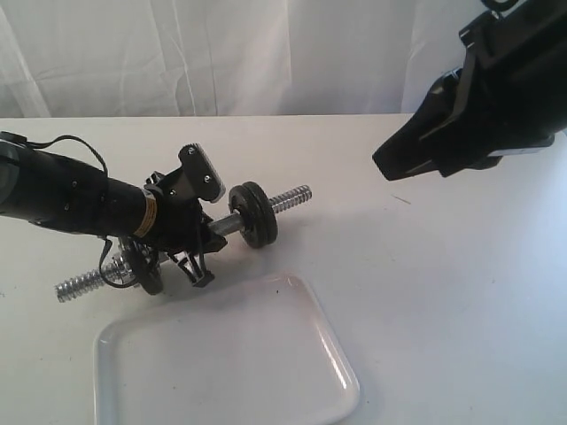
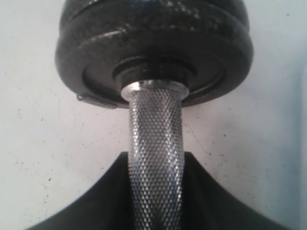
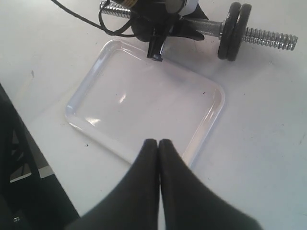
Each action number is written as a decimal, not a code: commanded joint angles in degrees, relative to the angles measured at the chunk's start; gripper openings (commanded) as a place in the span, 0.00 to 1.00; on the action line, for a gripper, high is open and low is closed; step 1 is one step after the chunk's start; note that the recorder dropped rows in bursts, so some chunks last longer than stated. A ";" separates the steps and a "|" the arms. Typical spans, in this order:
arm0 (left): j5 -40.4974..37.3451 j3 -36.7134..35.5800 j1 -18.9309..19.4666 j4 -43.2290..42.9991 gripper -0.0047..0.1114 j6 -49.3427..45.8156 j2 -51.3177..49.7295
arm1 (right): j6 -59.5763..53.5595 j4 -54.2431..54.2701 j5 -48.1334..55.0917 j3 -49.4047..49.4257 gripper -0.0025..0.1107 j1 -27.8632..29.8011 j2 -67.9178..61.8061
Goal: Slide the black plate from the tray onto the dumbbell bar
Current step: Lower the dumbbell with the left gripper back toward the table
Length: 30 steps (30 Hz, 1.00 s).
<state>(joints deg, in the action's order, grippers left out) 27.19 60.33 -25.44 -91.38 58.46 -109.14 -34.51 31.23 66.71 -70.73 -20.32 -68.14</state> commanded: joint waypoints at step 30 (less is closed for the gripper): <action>10.16 2.38 0.16 -8.57 0.08 9.29 4.42 | 0.30 0.21 -0.19 0.17 0.02 0.41 0.57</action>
<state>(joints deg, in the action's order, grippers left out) 32.91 61.00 -25.33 -102.53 66.97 -109.12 -34.51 31.23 66.71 -70.73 -20.32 -68.14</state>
